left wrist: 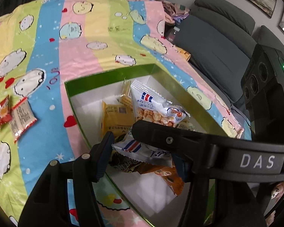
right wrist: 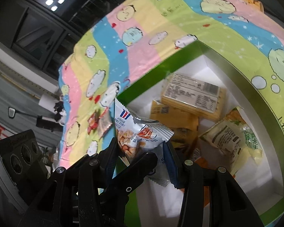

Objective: Organize snacks
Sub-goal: 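Carry the white peanut bag with the right gripper over the box, then open the right gripper to drop the peanut bag into the box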

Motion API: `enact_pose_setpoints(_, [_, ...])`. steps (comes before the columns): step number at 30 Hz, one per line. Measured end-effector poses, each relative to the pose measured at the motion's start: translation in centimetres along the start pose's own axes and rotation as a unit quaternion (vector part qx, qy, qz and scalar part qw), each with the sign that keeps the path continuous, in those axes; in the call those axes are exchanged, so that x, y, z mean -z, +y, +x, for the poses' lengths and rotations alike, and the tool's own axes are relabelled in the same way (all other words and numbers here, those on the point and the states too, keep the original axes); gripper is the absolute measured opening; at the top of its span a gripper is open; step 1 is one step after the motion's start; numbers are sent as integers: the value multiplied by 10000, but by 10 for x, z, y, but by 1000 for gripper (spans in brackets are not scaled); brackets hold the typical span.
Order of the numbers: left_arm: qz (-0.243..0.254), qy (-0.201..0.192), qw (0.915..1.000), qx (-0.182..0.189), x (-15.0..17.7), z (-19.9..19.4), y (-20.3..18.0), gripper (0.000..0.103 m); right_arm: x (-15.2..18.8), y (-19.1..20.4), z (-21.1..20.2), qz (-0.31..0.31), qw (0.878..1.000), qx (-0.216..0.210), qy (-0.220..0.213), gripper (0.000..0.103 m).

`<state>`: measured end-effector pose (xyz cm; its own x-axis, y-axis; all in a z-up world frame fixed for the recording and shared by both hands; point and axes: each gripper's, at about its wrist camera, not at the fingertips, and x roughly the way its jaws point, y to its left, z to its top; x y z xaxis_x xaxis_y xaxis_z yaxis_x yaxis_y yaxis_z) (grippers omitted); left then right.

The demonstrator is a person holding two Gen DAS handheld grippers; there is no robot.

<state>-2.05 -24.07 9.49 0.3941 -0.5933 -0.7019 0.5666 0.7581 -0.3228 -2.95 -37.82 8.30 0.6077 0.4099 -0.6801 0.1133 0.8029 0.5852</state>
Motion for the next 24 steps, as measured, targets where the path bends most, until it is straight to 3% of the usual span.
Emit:
enact_pose_setpoints(8, [28, 70, 10000, 19, 1, 5, -2, 60, -1, -6, 5, 113, 9998, 157, 56, 49])
enact_pose_setpoints(12, [68, 82, 9999, 77, 2, 0, -2, 62, -1, -4, 2, 64, 9995, 299, 39, 58])
enact_pose_setpoints(14, [31, 33, 9999, 140, 2, -10, -1, 74, 1, 1, -2, -26, 9983, 581, -84, 66])
enact_pose_setpoints(16, [19, -55, 9999, 128, 1, -22, 4, 79, 2, 7, -6, -122, 9968, 760, -204, 70])
enact_pose_setpoints(19, [-94, -189, 9998, 55, 2, -46, 19, 87, 4, 19, -14, -307, 9969, 645, -344, 78])
enact_pose_setpoints(24, [-639, -625, 9946, -519, 1, -95, 76, 96, 6, 67, -25, -892, 9908, 751, -682, 81])
